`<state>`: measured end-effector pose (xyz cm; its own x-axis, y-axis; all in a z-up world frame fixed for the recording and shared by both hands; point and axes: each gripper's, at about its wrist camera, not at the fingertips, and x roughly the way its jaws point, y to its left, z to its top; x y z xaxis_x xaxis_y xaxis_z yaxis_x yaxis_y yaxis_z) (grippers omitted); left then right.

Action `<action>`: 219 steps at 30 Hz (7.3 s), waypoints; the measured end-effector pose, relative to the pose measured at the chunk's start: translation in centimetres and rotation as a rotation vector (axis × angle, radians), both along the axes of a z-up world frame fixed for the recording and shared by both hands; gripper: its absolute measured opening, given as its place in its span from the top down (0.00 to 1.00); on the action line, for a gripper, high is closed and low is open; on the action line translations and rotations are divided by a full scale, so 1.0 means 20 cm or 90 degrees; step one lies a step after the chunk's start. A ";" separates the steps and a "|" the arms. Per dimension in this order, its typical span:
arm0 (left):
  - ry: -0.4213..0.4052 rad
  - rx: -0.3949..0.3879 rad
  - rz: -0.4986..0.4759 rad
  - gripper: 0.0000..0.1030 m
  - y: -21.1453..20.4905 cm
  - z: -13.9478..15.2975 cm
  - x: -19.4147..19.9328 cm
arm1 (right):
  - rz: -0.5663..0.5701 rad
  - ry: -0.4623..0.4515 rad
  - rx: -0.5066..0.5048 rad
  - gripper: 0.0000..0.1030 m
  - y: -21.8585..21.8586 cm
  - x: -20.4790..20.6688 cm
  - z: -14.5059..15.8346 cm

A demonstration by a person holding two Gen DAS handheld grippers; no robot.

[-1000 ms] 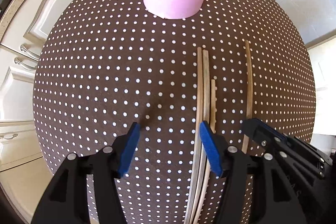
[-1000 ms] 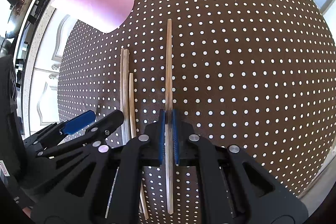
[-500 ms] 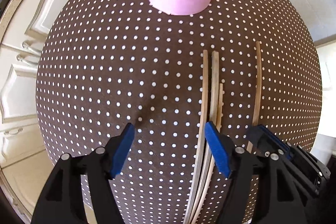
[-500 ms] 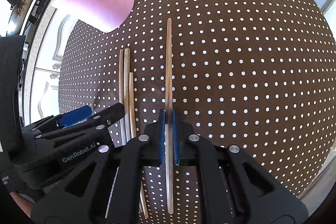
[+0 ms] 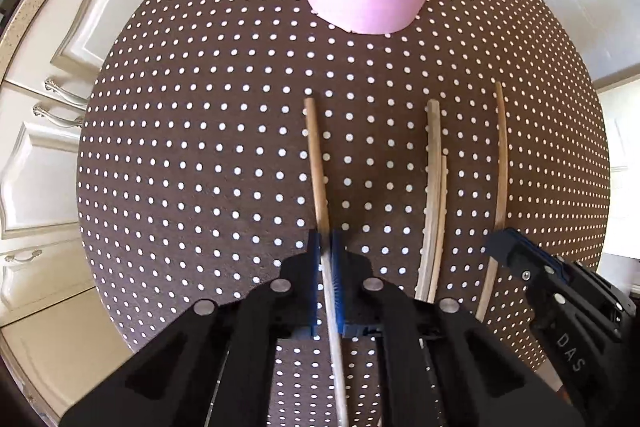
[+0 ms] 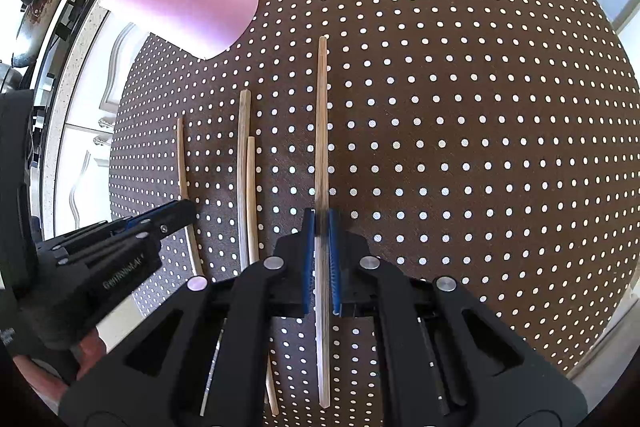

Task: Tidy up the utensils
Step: 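Grasp a chopstick with the right tool while the left tool grasps another, then lift and insert the left tool's chopstick into the pink cup while the right tool inserts its chopstick, then open the left tool over the cup while the right tool opens, releasing chopsticks, then withdraw both open tools and lower them over the last two chopsticks, then grasp a chopstick with the left tool while the right tool grasps the other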

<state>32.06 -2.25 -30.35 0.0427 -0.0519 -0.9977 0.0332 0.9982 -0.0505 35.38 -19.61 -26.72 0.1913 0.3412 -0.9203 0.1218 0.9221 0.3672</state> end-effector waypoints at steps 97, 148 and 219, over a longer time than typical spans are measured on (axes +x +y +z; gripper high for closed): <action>-0.392 -0.101 0.008 0.94 0.18 0.85 0.60 | 0.008 -0.270 -0.068 0.95 0.25 0.55 0.74; -0.415 -0.064 -0.009 0.59 0.21 0.84 0.32 | -0.028 -0.261 -0.087 0.40 0.14 0.37 0.78; -0.182 0.000 0.040 0.49 0.38 0.18 -0.51 | 0.113 -0.062 -0.243 0.85 0.50 -0.26 0.05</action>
<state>21.90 5.33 -26.80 0.3249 -0.0398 -0.9449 -0.0159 0.9987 -0.0475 30.25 -9.67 -25.73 0.2523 0.0154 -0.9675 -0.0699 0.9975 -0.0024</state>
